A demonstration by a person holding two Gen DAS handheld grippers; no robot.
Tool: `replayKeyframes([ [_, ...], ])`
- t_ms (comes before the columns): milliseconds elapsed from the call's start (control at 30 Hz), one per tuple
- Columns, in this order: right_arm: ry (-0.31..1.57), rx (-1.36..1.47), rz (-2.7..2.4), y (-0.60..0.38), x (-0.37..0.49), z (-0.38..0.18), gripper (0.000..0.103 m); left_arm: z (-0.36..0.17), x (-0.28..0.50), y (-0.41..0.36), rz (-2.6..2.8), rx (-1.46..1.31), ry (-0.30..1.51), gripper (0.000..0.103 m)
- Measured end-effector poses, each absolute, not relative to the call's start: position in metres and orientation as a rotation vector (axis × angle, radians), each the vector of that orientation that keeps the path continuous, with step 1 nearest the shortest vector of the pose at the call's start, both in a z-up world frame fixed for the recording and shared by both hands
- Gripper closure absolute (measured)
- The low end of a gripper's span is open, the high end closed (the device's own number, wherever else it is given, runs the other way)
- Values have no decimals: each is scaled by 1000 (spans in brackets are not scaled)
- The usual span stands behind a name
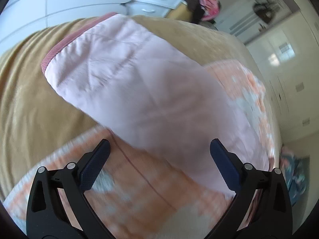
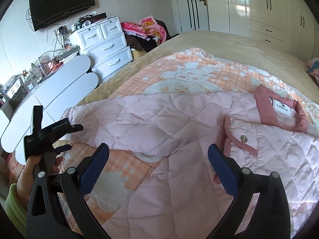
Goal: Fold large clothes
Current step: 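Move the left tool to the other sleeve cuff and grasp it, then lift the sleeve with the left tool and fold it across the jacket front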
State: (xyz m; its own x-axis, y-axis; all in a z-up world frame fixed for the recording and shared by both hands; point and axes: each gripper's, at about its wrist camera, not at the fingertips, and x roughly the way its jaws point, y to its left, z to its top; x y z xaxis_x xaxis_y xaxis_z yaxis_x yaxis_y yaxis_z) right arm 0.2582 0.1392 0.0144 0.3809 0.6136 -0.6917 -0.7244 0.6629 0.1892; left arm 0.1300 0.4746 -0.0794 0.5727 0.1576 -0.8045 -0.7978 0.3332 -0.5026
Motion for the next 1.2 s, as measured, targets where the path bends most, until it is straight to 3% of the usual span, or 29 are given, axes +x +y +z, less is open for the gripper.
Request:
replayKeyframes([
  [233,829,-130,842,126,266,9,4,-84,122,504,756,-1113,609,9],
  [300,834,-115,835,120,270,7,4,-87,120,513,777,-1130,596,21],
  [533,844,-64,815,100,278,3,4,-60,111,514,812,-1043,525,83],
  [567,844,-55,812,95,278,3,4,-51,110,511,804,-1020,504,88],
  [900,840,-2,752,35,273,13,4,58,121,448,632,-835,318,92],
  [1200,830,16,614,-33,275,29,4,141,166,372,526,-652,306,92],
])
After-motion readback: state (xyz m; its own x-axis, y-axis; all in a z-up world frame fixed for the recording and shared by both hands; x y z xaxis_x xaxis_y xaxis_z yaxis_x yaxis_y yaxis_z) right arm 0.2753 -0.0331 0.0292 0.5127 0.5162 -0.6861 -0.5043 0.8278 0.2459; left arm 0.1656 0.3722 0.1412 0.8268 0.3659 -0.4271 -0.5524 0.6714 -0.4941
